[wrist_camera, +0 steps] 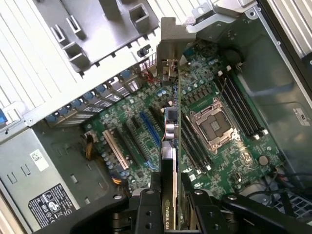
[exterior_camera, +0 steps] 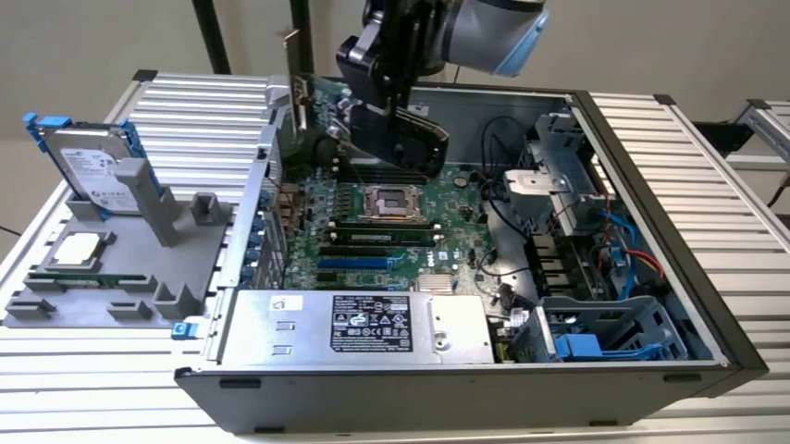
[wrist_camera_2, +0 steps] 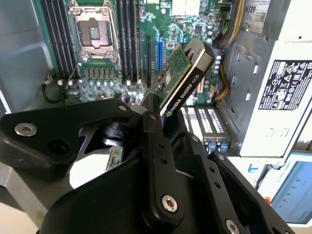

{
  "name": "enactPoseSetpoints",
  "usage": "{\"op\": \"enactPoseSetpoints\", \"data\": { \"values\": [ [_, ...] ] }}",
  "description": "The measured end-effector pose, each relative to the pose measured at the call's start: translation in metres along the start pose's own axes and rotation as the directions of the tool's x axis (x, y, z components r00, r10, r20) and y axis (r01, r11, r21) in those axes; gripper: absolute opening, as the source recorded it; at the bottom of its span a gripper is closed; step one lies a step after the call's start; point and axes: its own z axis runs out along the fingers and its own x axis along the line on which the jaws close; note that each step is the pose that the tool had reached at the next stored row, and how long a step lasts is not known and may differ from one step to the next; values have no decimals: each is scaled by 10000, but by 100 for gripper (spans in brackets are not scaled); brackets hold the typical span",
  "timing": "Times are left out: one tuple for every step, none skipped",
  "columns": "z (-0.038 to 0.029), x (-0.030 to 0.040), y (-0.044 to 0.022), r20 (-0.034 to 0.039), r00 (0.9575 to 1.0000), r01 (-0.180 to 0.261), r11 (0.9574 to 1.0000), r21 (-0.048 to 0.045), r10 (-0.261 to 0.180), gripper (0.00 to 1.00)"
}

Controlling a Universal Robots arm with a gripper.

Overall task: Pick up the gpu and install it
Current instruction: 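Insert the gpu into the slot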

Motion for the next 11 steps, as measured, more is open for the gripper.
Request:
{"op": "enactPoseSetpoints", "data": {
  "values": [
    [0, 0, 0, -7, 9999, 108, 9999, -3, -108, 0],
    [0, 0, 0, -13, 9998, 213, 9998, -5, -213, 0],
    [0, 0, 0, -19, 9995, 324, 9995, -8, -324, 0],
    [0, 0, 0, -25, 9990, 437, 9990, -11, -437, 0],
    [0, 0, 0, -30, 9985, 541, 9985, -14, -541, 0],
    [0, 0, 0, -37, 9979, 650, 9979, -17, -650, 0],
    [-1, 0, 0, -43, 9971, 760, 9971, -21, -760, 0],
    [-1, 0, 0, -49, 9962, 867, 9962, -23, -867, 0],
    [-1, 0, 0, -55, 9952, 975, 9952, -27, -975, 0],
    [-1, 0, 0, -62, 9941, 1085, 9941, -30, -1085, 0],
    [-1, 0, 0, -68, 9928, 1197, 9928, -34, -1197, 0]
  ]
}}
